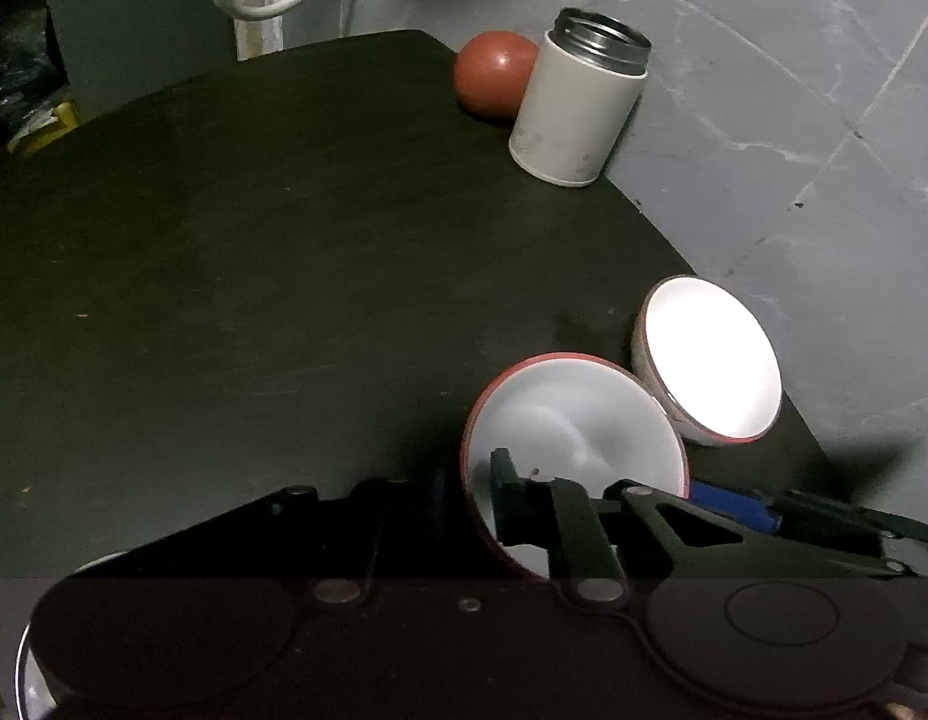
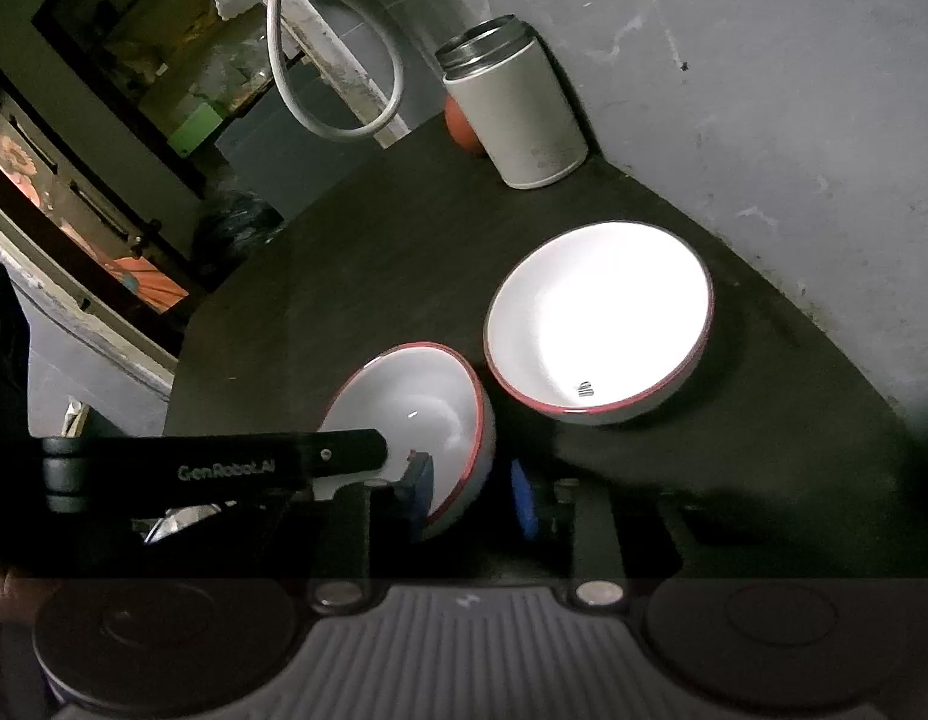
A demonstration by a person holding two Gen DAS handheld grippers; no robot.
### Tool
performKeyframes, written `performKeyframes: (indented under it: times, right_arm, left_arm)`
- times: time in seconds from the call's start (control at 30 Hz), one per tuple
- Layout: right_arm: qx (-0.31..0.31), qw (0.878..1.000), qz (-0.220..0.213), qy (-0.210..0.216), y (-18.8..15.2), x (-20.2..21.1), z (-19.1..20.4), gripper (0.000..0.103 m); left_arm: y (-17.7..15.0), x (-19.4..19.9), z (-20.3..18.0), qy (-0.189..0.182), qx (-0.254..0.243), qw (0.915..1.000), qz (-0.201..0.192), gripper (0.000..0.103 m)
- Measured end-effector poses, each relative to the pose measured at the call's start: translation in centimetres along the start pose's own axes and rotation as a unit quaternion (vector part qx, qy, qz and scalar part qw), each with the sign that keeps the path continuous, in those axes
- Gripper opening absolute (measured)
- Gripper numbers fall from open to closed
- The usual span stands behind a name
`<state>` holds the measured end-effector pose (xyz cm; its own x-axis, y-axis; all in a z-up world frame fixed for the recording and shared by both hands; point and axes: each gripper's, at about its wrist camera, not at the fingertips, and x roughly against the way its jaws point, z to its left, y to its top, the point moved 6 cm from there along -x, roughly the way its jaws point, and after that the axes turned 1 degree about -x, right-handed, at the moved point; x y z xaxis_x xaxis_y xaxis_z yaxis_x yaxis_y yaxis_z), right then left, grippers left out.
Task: Organize plates and bowls
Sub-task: 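Lift the white bowl with the left gripper and carry it over the steel bowl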
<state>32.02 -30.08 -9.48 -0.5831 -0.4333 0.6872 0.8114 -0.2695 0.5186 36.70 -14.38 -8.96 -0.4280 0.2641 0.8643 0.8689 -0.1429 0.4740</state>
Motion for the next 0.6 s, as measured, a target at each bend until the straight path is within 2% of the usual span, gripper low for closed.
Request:
performKeyframes:
  times: [0.07, 0.37, 0.6]
  right_arm:
    - [-0.002, 1.000, 0.001, 0.004, 0.0, -0.1, 0.1, 0.025]
    - [-0.005, 1.000, 0.001, 0.008, -0.1, -0.1, 0.0, 0.024]
    - [0.011, 0.999, -0.020, 0.022, 0.2, 2.2, 0.6, 0.024]
  left_arm:
    - [0.0, 0.0, -0.1, -0.003, 0.001, 1.0000, -0.001, 0.011]
    - [-0.9, 0.6, 0.0, -0.012, 0.022, 0.9996, -0.010, 0.008]
    - [-1.0, 3.4, -0.7, -0.019, 0.030, 0.9981, -0.051, 0.008]
